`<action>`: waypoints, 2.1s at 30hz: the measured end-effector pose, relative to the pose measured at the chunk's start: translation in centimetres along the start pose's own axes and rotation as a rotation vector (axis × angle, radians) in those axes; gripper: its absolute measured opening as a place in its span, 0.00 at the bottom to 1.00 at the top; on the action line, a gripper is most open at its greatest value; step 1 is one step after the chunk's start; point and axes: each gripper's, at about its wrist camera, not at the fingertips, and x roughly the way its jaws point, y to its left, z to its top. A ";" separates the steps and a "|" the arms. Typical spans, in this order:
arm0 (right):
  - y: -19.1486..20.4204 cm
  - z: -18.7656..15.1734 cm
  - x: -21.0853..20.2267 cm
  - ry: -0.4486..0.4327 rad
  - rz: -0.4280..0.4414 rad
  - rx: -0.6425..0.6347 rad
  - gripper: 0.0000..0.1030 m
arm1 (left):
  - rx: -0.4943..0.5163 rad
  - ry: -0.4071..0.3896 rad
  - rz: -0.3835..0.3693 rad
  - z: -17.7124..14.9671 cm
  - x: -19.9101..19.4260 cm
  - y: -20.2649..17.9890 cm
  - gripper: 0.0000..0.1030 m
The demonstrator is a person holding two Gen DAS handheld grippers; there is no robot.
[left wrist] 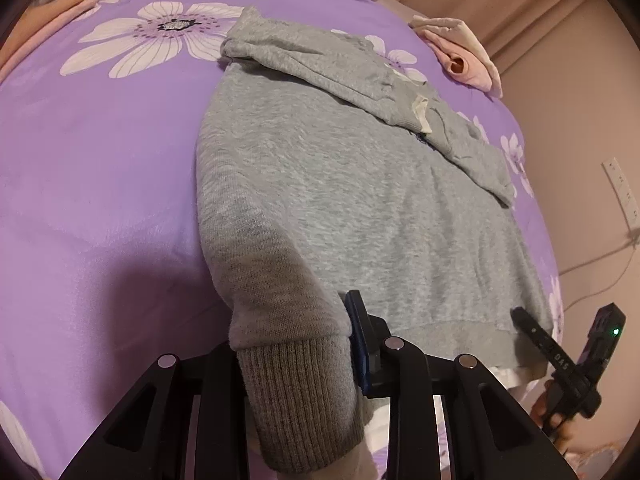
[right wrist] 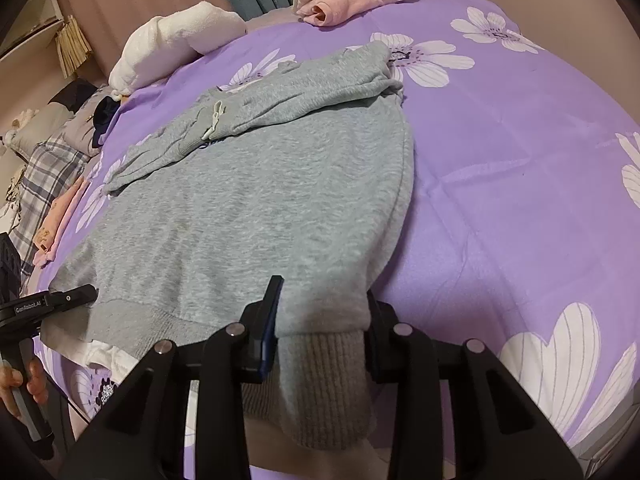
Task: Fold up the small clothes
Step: 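Lift the hem with both grippers and fold it toward the collar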
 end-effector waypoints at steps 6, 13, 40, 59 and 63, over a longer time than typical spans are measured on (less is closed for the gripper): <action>0.1 0.0 -0.3 -0.010 0.006 -0.003 0.32 | -0.003 -0.002 -0.041 -0.1 -0.2 0.1 0.16; 0.3 -0.1 -0.7 -0.018 0.011 -0.001 0.31 | 0.020 -0.016 -0.030 -0.1 -0.4 -0.4 0.15; 1.1 0.8 -4.2 -0.109 0.107 0.004 0.13 | 0.078 -0.115 -0.202 0.8 -3.7 -1.8 0.10; 1.2 1.3 -6.2 -0.144 0.159 0.002 0.13 | 0.081 -0.140 -0.284 0.7 -5.6 -2.1 0.09; 1.3 1.4 -6.7 -0.153 0.163 -0.003 0.13 | 0.079 -0.137 -0.289 1.0 -6.0 -2.2 0.09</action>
